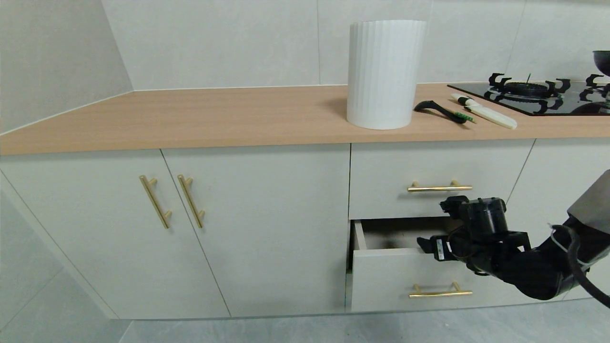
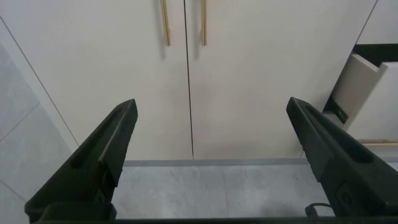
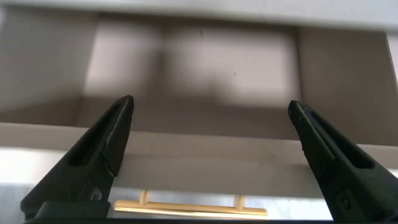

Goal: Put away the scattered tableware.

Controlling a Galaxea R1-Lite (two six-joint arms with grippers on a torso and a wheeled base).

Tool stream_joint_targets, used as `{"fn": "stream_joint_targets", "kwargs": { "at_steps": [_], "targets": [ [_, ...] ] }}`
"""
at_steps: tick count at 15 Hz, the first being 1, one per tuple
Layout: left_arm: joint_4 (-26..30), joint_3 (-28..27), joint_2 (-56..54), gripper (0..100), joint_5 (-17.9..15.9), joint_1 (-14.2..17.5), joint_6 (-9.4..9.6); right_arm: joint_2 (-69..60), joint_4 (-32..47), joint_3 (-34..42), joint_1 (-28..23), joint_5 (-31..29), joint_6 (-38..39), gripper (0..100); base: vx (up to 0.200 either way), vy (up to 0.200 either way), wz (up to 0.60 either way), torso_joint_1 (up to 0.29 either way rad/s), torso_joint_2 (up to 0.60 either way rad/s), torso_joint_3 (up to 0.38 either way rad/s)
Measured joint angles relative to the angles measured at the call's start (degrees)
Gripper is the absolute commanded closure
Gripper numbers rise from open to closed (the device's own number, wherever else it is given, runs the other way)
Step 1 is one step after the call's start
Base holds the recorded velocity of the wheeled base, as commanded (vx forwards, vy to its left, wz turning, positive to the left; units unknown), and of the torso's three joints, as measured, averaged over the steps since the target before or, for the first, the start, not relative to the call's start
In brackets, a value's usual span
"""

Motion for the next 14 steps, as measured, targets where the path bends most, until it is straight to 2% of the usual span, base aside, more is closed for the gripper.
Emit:
{"fn": "stream_joint_targets", "kwargs": {
  "at_steps": [5, 14],
  "targets": [
    [0.0, 0.0, 0.0, 0, 0.02, 0.0, 0.0, -5.9, 14.93, -0.34, 0.38, 2.08, -0.2, 0, 0.0, 0.0, 0.0, 0.0, 0.0, 0.0],
    [0.0, 0.0, 0.0, 0, 0.0, 0.05, 0.0, -11.67, 28.98, -0.17, 2.18, 3.58, -3.07, 0, 0.0, 0.0, 0.0, 0.0, 0.0, 0.0]
  ]
}}
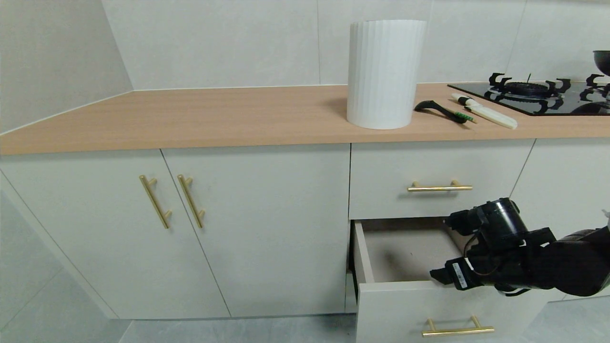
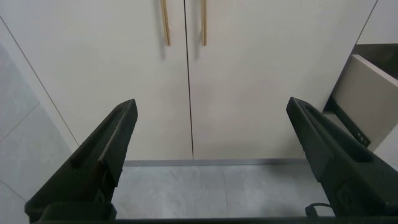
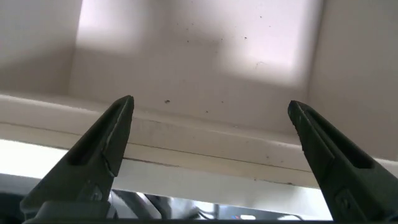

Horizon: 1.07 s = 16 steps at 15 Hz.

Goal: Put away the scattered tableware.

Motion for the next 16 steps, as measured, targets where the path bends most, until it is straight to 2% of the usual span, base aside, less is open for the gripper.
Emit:
{"fn": "stream_joint_targets", "kwargs": {
  "at_steps": [12, 16],
  "targets": [
    [0.0, -0.02, 0.0, 0, 0.02, 0.0, 0.0, -4.74, 25.89, 0.89, 2.58, -0.63, -7.52, 0, 0.0, 0.0, 0.0, 0.0, 0.0, 0.0],
    [0.0, 0.0, 0.0, 0, 0.0, 0.0, 0.0, -4.72, 28.65, 1.13, 2.74, -0.73, -8.03, 0, 0.0, 0.0, 0.0, 0.0, 0.0, 0.0]
  ]
}}
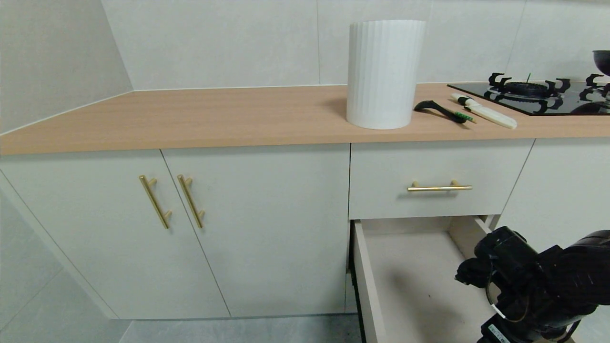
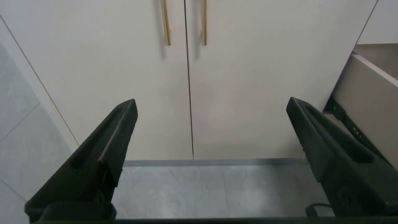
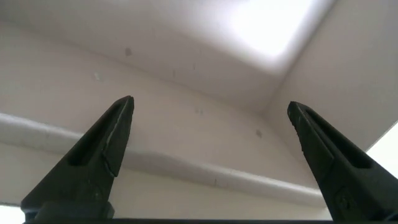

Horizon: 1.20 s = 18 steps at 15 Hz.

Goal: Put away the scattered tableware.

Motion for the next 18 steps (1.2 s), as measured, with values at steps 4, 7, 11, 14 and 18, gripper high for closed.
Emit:
{"fn": "stream_joint_targets", "kwargs": {
  "at_steps": [4, 7, 11, 14, 18],
  "targets": [
    [0.0, 0.0, 0.0, 0, 0.0, -0.02, 0.0, 0.12, 0.59, -0.77, 0.04, -0.2, -0.41, 0, 0.0, 0.0, 0.0, 0.0, 0.0, 0.0],
    [0.0, 0.0, 0.0, 0, 0.0, -0.02, 0.0, -0.02, -0.66, -2.56, -0.38, -0.5, 1.94, 0, 0.0, 0.0, 0.0, 0.0, 0.0, 0.0],
    [0.0, 0.0, 0.0, 0, 0.0, -0.05, 0.0, -0.41, -12.04, -4.91, -1.79, -0.56, 8.8, 0, 0.0, 0.0, 0.0, 0.0, 0.0, 0.0],
    [0.0, -0.02, 0.0, 0, 0.0, 0.0, 0.0, -2.58, -22.46, -3.78, -2.63, -3.54, 9.11, 0, 0.0, 0.0, 0.0, 0.0, 0.0, 0.0],
    [0.0, -0.02, 0.0, 0, 0.0, -0.05, 0.0, -5.97, -25.77, -2.62, -2.94, -4.11, 8.98, 0, 0.0, 0.0, 0.0, 0.0, 0.0, 0.0]
  ]
}}
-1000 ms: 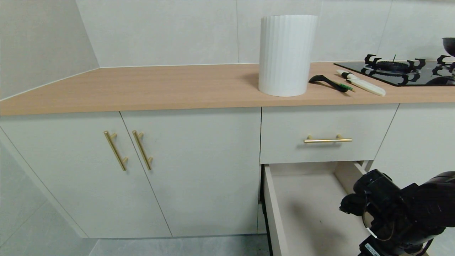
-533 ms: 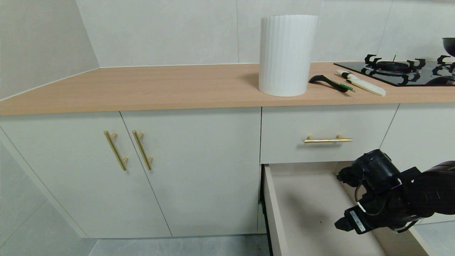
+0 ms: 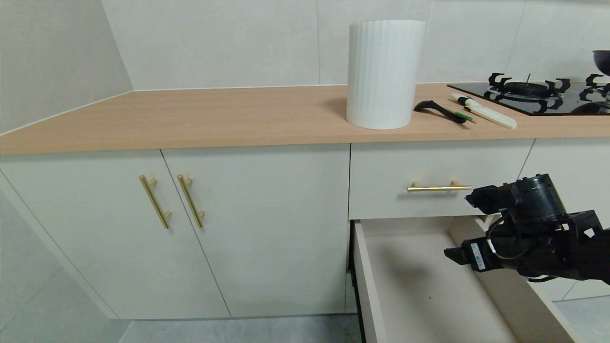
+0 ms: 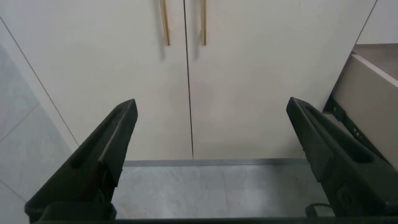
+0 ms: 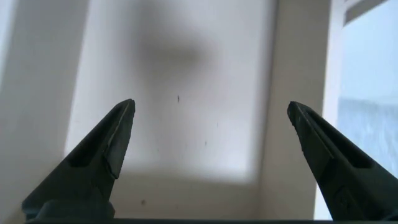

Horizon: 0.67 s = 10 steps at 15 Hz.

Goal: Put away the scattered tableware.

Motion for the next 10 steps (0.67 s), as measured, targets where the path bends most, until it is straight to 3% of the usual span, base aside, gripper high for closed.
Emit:
{"fn": "stream_joint_targets", "kwargs": {
  "at_steps": [2, 6, 10],
  "targets": [
    [0.0, 0.02, 0.0, 0, 0.02, 0.0, 0.0, -1.88, -1.63, 0.37, -0.02, 0.02, -0.21, 0, 0.0, 0.0, 0.0, 0.0, 0.0, 0.0],
    [0.07, 0.05, 0.0, 0, 0.02, 0.02, 0.0, -3.86, -2.41, 0.8, 0.0, 0.0, -0.32, 0, 0.0, 0.0, 0.0, 0.056, -0.24, -0.239],
    [0.0, 0.02, 0.0, 0, 0.0, 0.0, 0.0, -4.41, -2.51, 0.78, 0.0, -0.01, -0.34, 0, 0.0, 0.0, 0.0, 0.173, -0.52, -0.292]
  ]
}}
